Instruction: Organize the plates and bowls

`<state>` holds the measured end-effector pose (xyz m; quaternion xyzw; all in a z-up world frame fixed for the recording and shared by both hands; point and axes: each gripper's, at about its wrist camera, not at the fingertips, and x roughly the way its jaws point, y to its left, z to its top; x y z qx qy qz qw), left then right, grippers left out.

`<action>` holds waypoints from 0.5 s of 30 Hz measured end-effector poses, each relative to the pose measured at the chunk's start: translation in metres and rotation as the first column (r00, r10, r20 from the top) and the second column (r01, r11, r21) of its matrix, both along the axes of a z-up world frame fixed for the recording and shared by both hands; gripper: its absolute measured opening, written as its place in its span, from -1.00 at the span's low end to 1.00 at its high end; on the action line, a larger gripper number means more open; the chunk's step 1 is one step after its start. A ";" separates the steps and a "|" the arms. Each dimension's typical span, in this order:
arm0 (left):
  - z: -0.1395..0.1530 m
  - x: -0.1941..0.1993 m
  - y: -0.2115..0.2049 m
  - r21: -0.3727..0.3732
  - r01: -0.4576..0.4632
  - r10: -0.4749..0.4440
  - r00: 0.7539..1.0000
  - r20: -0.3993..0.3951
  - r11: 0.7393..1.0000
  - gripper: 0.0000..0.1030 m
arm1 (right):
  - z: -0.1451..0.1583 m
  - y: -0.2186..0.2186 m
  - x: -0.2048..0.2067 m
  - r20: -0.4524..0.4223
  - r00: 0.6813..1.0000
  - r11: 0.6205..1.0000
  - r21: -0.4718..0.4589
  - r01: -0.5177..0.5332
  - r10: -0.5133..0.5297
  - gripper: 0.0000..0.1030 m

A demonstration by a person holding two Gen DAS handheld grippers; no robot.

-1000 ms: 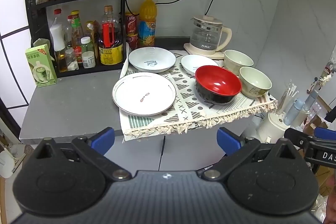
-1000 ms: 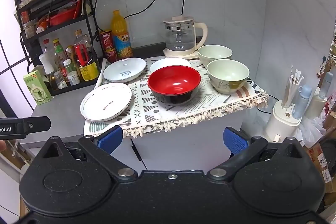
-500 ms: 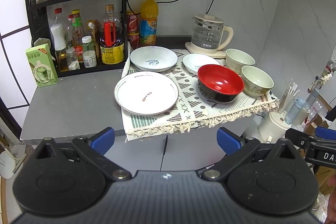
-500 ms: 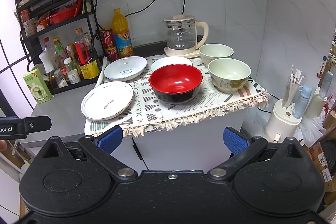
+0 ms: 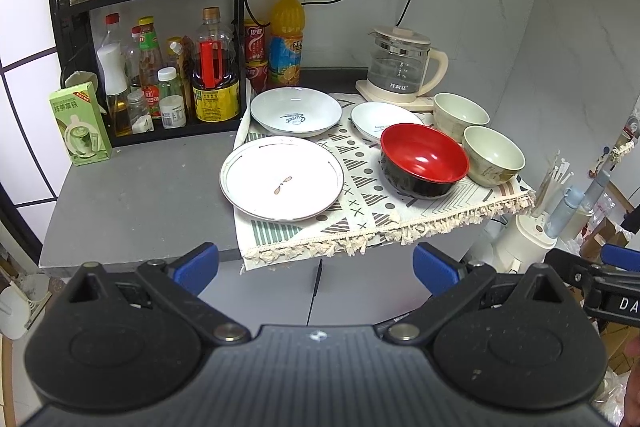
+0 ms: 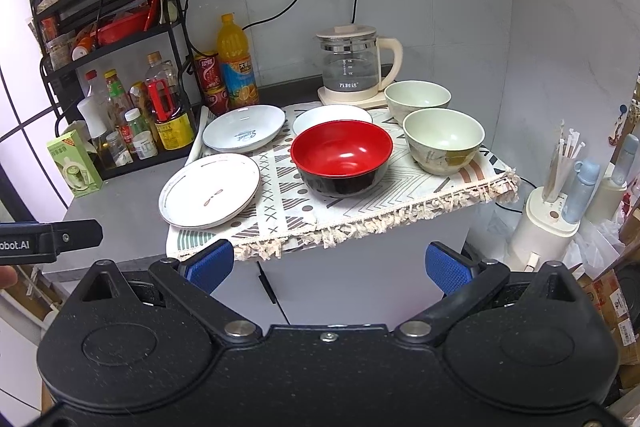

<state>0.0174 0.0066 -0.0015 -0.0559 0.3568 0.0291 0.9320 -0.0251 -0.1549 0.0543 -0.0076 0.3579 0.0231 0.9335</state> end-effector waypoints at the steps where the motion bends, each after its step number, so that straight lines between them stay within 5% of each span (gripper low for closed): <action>1: 0.000 0.000 0.000 0.000 -0.001 0.001 1.000 0.001 1.000 0.99 | 0.000 0.001 0.000 0.002 1.000 1.000 -0.005 -0.002 0.002 1.00; 15: 0.003 0.006 -0.007 0.010 0.012 -0.012 1.000 0.001 1.000 0.99 | 0.000 -0.006 0.005 -0.003 1.000 1.000 -0.001 0.000 0.000 1.00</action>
